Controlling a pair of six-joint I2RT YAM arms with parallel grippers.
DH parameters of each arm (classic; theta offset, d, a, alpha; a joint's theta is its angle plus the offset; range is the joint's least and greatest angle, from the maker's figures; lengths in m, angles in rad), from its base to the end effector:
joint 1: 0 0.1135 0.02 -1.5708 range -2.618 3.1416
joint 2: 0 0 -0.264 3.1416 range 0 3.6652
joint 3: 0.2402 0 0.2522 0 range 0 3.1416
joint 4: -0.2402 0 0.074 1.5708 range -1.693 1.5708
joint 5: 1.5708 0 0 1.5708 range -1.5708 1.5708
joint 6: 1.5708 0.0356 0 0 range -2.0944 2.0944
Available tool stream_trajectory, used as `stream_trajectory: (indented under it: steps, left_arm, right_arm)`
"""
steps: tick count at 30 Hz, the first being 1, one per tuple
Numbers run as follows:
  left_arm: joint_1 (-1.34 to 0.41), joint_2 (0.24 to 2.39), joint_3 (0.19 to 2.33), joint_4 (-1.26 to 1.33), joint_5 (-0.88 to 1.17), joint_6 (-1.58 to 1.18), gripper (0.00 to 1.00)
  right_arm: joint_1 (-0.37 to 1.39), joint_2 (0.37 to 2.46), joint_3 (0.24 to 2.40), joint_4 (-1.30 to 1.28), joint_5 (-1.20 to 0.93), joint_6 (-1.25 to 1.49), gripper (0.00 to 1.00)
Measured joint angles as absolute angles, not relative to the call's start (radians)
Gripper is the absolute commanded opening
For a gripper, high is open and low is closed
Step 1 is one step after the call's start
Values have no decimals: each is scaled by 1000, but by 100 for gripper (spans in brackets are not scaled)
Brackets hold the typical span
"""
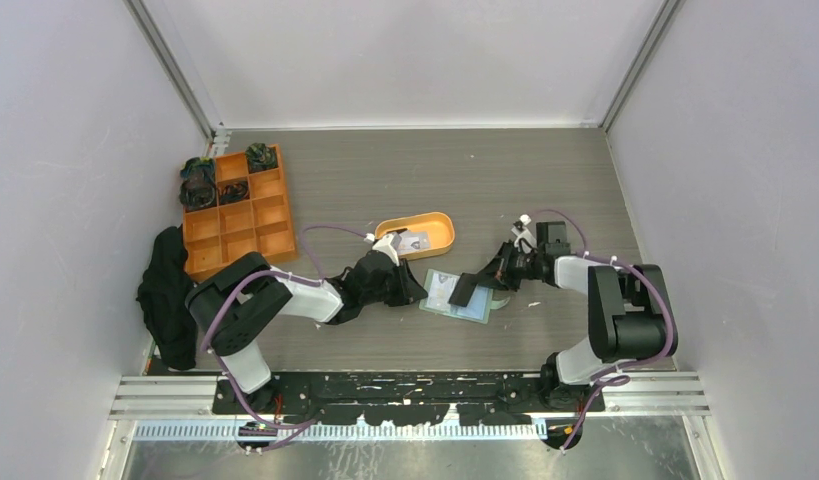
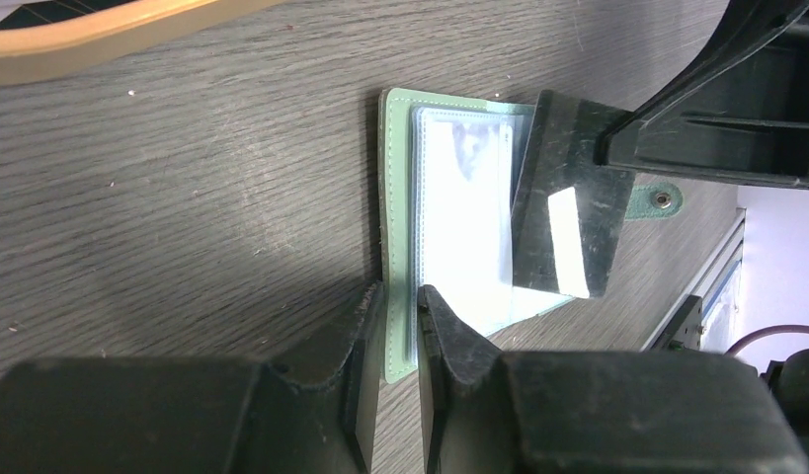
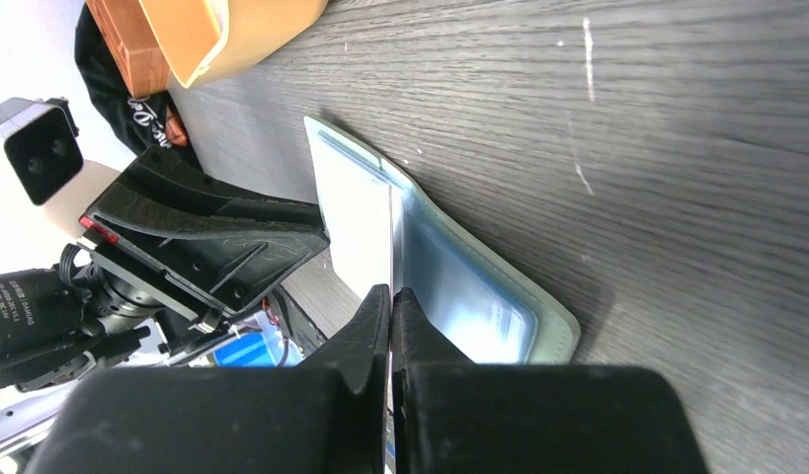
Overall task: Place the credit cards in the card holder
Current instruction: Insert the credit card into the card holder.
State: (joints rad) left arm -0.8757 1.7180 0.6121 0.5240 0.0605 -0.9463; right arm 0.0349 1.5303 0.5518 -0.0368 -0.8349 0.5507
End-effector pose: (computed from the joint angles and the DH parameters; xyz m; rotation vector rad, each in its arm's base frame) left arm 0.1992 -0.2423 0.1224 -0.0450 2.3713 -1.0541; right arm 0.2464 0.0350 0.1244 0.3397 2.5558 1.2967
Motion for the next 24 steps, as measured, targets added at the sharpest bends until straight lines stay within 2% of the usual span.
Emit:
stream_trajectory:
  steps: [10,24]
  left_arm:
    - [-876,1718,612,525,61,-946,21]
    - [-876,1727,617,531,73,-946,20]
  right_arm:
    - [19,1515,542,-63,-844,522,1]
    - [66,1594,555,-49,-879,496,1]
